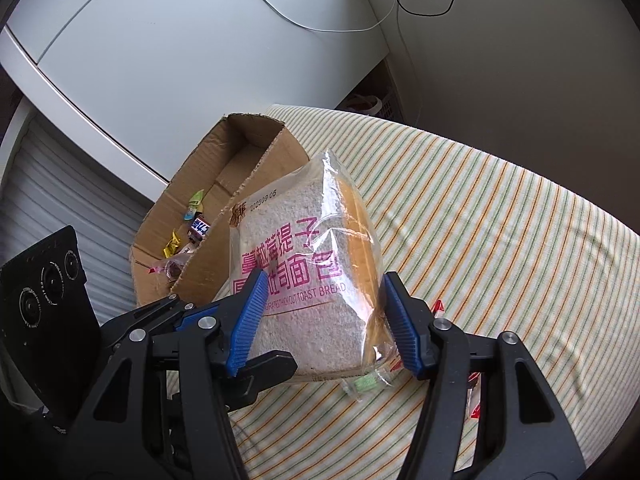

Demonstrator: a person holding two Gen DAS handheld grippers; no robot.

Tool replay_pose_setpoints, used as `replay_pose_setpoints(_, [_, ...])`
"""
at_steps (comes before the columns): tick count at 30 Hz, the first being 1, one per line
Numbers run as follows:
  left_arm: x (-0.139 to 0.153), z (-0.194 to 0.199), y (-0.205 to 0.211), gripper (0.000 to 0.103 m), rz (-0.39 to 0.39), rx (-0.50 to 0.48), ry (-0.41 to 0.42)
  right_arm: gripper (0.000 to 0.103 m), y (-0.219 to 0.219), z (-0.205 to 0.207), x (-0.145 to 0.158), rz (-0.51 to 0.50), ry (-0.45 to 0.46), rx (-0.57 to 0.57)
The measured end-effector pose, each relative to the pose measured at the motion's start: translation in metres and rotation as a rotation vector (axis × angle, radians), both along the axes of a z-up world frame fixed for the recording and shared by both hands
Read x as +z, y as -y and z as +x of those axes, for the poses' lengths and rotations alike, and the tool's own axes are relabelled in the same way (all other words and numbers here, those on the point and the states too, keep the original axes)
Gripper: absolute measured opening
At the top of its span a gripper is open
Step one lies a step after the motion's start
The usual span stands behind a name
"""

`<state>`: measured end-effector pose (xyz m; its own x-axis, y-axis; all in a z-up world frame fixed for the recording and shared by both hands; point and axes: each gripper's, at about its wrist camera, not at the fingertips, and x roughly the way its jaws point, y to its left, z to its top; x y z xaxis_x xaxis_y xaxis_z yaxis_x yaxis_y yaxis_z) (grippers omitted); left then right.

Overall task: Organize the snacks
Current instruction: 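Carry the bread loaf into the box and open both grippers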

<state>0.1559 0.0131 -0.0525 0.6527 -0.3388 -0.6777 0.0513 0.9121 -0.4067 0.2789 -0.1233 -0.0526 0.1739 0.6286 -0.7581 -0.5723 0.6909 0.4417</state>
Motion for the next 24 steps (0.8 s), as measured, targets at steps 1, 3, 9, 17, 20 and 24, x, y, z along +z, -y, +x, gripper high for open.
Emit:
replay_pose_setpoints(1, [0.002,-0.003,-0.002,0.053,0.0,0.001,0.007,0.061,0.001,-0.002,0.004,0.002,0.005,0.001])
replay_pose_setpoints(3, [0.008,-0.009,-0.005,0.053,0.0,0.003,0.022,0.061,-0.001,-0.008,0.012,0.006,0.015,-0.001])
replay_pose_setpoints(9, [0.022,-0.026,-0.021,0.053,-0.004,0.021,0.062,0.061,-0.021,-0.028,0.031,0.009,0.044,0.011])
replay_pose_setpoints(17, [0.035,-0.039,-0.049,0.053,-0.013,0.06,0.097,0.061,-0.055,-0.044,0.05,0.007,0.074,0.046])
replay_pose_setpoints(20, [0.038,-0.046,-0.063,0.053,-0.012,0.077,0.108,0.061,-0.071,-0.047,0.053,0.014,0.071,0.061])
replay_pose_setpoints(24, [0.04,-0.051,-0.081,0.053,-0.01,0.099,0.114,0.061,-0.093,-0.05,0.054,0.014,0.074,0.079])
